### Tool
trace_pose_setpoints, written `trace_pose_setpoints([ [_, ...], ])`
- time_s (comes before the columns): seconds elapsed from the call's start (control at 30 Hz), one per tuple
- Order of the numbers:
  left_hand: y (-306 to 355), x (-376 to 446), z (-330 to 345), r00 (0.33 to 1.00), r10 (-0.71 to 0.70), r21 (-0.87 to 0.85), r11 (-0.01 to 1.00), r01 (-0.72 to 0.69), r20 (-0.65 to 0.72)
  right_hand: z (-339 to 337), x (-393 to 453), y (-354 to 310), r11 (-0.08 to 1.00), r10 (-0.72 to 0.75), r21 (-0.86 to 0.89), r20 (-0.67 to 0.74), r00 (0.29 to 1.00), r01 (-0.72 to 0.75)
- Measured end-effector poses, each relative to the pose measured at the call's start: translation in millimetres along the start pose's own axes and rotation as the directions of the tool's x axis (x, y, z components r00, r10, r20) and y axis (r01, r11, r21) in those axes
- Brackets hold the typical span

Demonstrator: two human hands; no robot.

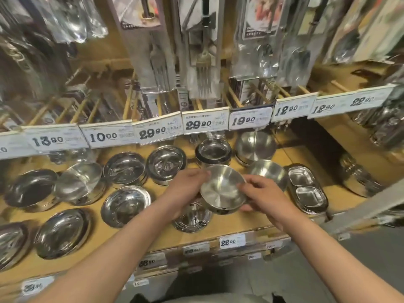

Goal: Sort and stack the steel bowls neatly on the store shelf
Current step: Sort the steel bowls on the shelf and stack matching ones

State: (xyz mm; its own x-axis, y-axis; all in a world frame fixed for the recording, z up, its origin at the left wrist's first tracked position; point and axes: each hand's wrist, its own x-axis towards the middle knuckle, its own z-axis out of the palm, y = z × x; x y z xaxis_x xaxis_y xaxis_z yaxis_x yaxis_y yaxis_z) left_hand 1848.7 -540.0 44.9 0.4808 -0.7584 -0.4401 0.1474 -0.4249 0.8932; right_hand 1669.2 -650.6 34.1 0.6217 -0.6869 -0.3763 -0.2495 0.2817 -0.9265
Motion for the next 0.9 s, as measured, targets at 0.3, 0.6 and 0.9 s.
trace_pose_setpoints([
  [0.3, 30.7, 24.9, 62.7, 0.997, 0.038, 0.038, 0.998, -0.041, 0.074, -71.2, 7.7, -21.2, 0.999, -0.032, 0.029, -0.227, 0.973, 0.039],
  [0.6, 33.2, 53.8, 104.0, 0.991, 0.071, 0.037, 0.996, -0.076, 0.117, -111.5, 24.3, -15.1, 0.977, -0.07, -0.213, -0.289, 0.955, 0.007],
  [0.9, 26.7, 55.5, 119.3, 1.0, 0.014, 0.057, 0.998, -0.015, 0.026, -123.0, 42.8, -9.4, 0.939, -0.178, -0.337, -0.313, 0.933, 0.066],
])
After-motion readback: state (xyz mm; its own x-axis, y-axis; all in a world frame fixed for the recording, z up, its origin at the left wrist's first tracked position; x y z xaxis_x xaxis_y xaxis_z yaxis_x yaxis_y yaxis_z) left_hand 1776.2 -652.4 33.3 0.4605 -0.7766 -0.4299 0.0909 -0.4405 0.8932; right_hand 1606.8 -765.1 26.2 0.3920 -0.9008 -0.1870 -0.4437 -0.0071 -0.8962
